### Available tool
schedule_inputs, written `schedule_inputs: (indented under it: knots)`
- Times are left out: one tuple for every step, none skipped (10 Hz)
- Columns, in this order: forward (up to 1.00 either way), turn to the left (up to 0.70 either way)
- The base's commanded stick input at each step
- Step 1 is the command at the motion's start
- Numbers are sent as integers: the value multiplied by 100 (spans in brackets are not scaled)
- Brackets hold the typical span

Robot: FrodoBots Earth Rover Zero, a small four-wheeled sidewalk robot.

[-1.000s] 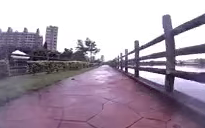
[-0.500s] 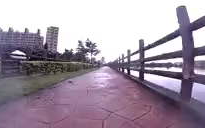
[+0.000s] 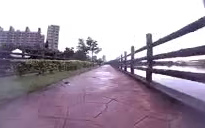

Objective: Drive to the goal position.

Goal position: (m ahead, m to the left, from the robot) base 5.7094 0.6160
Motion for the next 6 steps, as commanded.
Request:
schedule_inputs:
  knots:
    - [100, -1]
    - [100, -1]
    - [100, -1]
    - [100, -1]
    - [100, -1]
    - [100, -1]
